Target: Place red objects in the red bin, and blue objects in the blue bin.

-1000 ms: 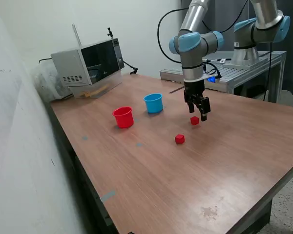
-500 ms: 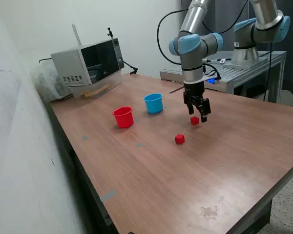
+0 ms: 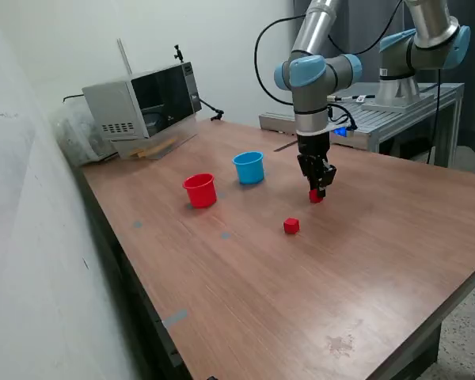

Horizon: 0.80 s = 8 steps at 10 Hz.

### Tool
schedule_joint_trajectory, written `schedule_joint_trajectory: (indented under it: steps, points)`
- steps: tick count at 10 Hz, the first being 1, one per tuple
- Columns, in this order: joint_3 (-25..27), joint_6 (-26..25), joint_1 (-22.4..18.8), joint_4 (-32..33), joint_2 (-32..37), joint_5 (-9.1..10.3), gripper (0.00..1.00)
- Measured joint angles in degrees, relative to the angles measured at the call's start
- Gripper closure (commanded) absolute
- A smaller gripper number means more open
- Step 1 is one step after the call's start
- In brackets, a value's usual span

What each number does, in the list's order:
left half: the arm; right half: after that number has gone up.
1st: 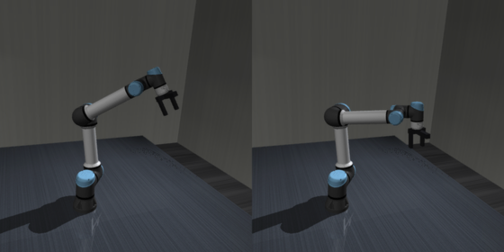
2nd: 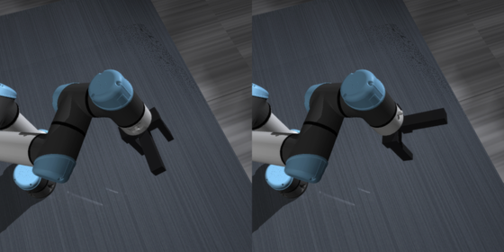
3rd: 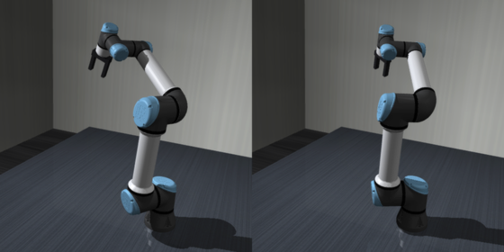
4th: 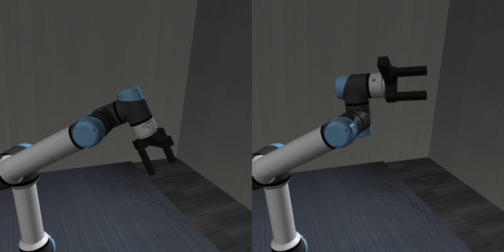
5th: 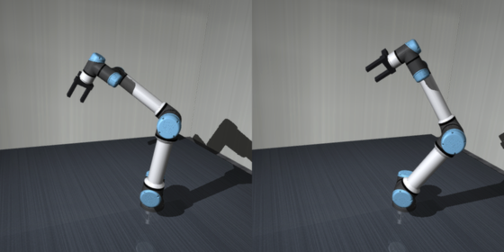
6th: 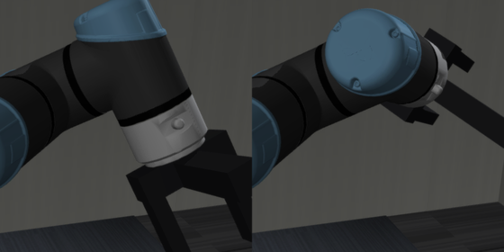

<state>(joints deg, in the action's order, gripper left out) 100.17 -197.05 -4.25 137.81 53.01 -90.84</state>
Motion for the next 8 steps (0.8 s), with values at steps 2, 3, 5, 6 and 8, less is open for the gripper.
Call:
schedule_joint_trajectory:
  steps: [2,3,5,6,8]
  points:
    - [-0.3,0.2,0.0,0.1,1.9,-0.77,1.0]
    - [-0.6,0.5,0.0,0.1,3.2,-0.94,1.0]
    - [-1.1,1.2,0.0,-0.4,5.6,-1.14,1.0]
    - [-1.8,1.6,0.4,-0.7,6.5,-1.36,1.0]
    - [-4.8,3.0,2.8,-1.1,7.3,-2.47,1.0]
